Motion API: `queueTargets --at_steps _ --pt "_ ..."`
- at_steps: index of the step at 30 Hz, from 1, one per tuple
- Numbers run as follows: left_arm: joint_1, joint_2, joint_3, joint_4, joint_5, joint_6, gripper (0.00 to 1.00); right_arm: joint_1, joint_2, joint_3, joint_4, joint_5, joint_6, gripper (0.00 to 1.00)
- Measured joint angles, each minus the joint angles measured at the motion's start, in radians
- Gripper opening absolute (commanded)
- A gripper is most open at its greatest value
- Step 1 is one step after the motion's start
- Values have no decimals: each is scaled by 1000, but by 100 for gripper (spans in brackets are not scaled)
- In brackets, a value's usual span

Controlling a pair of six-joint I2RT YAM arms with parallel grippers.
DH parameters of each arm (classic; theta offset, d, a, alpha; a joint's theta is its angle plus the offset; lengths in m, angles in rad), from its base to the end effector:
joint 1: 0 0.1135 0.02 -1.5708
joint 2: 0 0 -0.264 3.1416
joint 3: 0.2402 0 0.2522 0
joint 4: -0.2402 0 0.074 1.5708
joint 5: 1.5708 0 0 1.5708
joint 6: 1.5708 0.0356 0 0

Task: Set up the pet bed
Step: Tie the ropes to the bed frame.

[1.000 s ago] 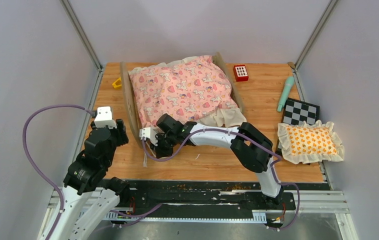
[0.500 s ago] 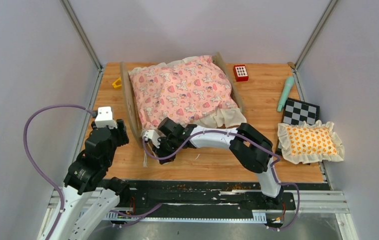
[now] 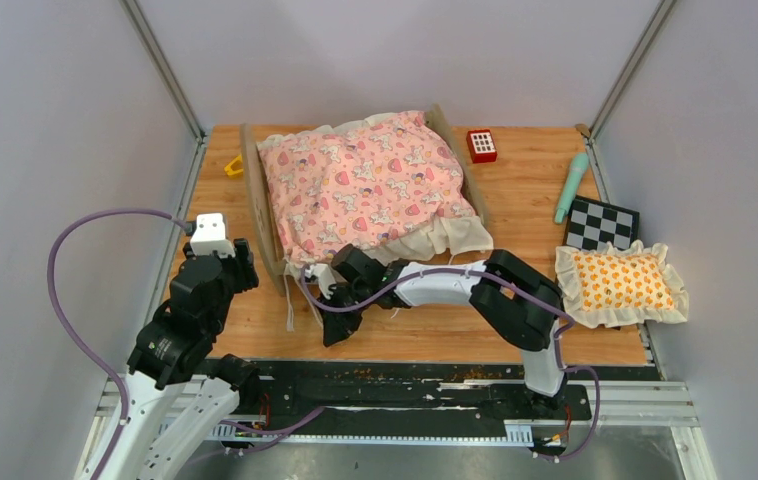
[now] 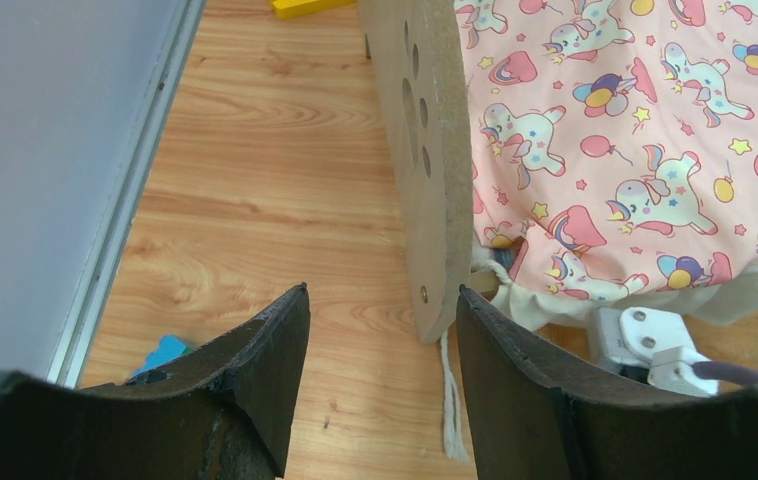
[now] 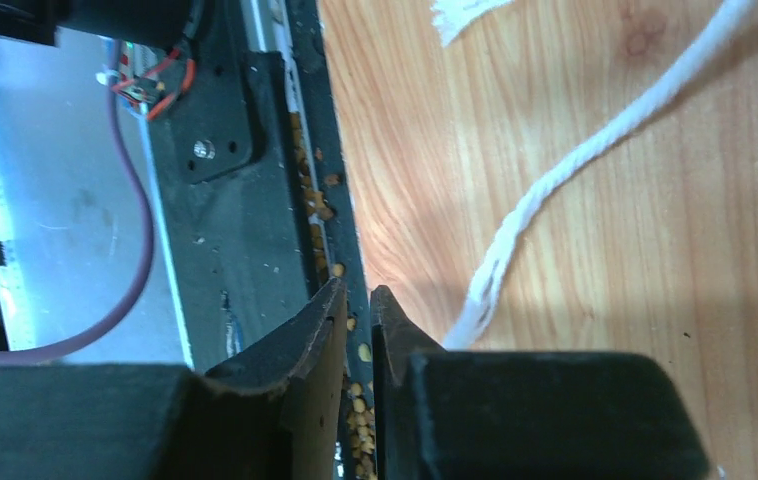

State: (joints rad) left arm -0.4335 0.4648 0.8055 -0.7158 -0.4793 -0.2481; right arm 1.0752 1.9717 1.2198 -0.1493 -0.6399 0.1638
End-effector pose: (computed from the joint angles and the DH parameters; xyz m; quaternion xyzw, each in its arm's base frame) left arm 0.0914 -0.0242 0.3316 -0.0587 0.8118 0.0022 0.5809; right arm 0.1747 0.3678 0.1527 -0.4874 0.7596 0.4230 0.0815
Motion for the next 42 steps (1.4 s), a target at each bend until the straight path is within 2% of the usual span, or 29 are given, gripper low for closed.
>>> queueTargets --at_steps 8,11,19,24,30,36,42 --pt "0 0 0 -1 0 0 64 0 -77 -11 40 26 37 27" --pt "0 0 0 -2 0 0 64 5 -103 -11 24 115 -1 34" --pt "0 -20 3 -26 -1 -8 64 90 -116 11 44 401 -31 41" --pt "0 -47 19 -37 -8 -13 65 180 -18 107 97 634 85 47" --pt "0 -54 34 -54 -27 -14 65 220 90 177 135 813 245 47" --pt "0 -77 40 -69 -58 -15 65 220 188 264 116 940 362 48" --pt "0 -108 43 -79 -74 -15 65 225 261 342 74 1000 396 45"
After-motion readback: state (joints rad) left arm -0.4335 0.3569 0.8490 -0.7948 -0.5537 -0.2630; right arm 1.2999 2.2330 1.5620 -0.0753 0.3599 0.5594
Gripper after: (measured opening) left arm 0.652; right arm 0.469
